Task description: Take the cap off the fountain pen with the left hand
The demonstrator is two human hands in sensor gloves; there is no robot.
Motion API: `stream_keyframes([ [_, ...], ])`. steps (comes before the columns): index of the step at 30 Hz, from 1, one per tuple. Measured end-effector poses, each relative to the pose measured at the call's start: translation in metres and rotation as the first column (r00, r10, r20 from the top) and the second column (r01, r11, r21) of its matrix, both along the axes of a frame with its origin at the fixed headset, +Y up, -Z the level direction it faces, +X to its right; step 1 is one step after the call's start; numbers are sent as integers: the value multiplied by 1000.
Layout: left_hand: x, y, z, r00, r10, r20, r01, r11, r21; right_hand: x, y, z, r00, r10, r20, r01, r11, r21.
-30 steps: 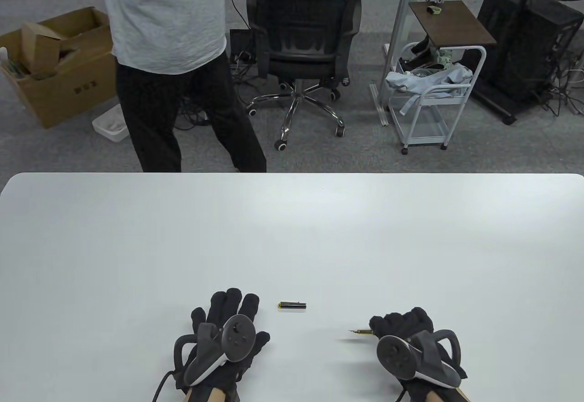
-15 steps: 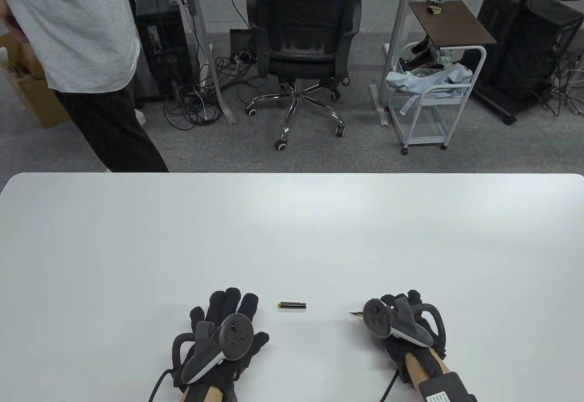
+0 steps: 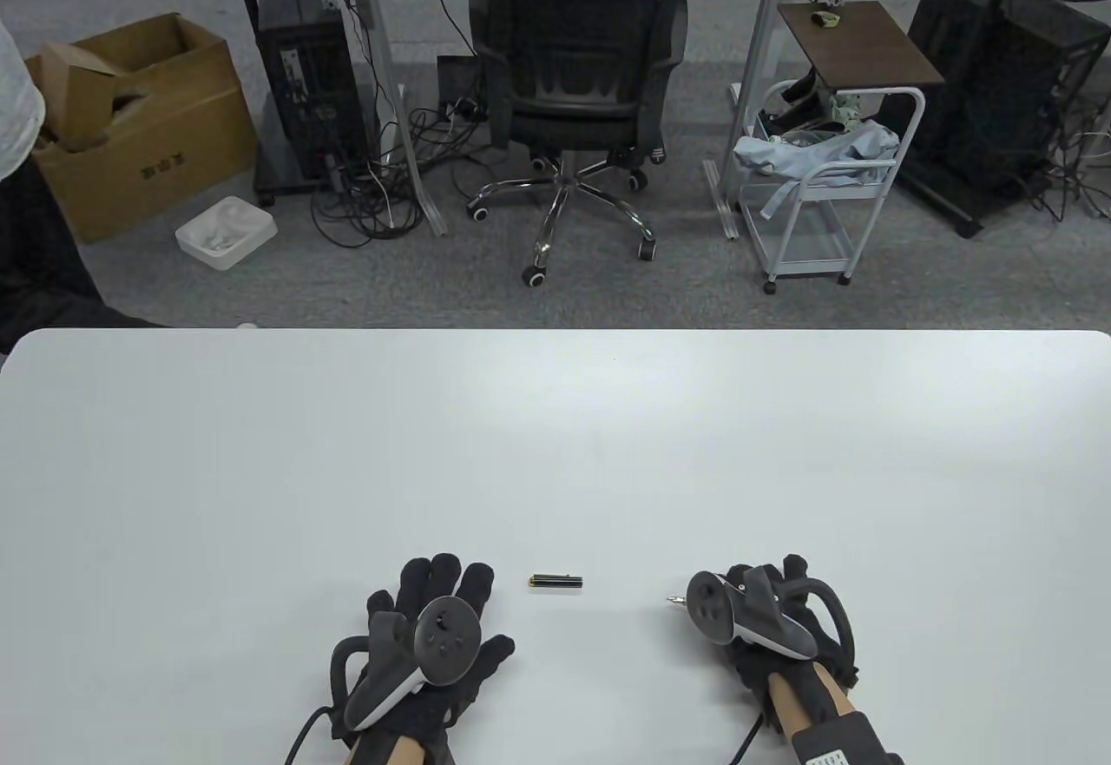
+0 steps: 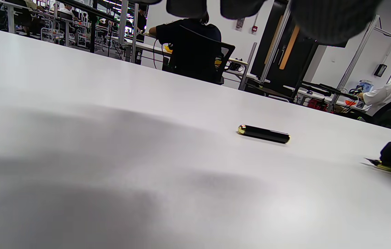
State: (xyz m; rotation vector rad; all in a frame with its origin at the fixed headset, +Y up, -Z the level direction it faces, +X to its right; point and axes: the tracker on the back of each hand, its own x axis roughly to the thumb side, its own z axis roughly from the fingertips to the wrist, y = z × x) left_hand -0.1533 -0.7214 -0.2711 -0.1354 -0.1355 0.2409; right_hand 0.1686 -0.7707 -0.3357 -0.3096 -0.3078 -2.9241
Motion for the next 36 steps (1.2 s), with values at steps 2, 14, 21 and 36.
stream_keyframes([
  [2,-3,-3,0,1000,22,-13,-22,1000,-22,0,17,6,1000,-13,-11,13,999,39],
  [14,-5,-5,-6,999,-27,-28,27,999,-18,34,103,75,974,-225,-20,225,954,197],
  [21,-2,-6,-6,999,-34,-23,34,999,-20,57,68,94,962,-270,35,263,954,142],
  [36,0,-7,-6,998,-58,-18,57,998,-29,94,25,82,914,-334,232,360,930,-77],
])
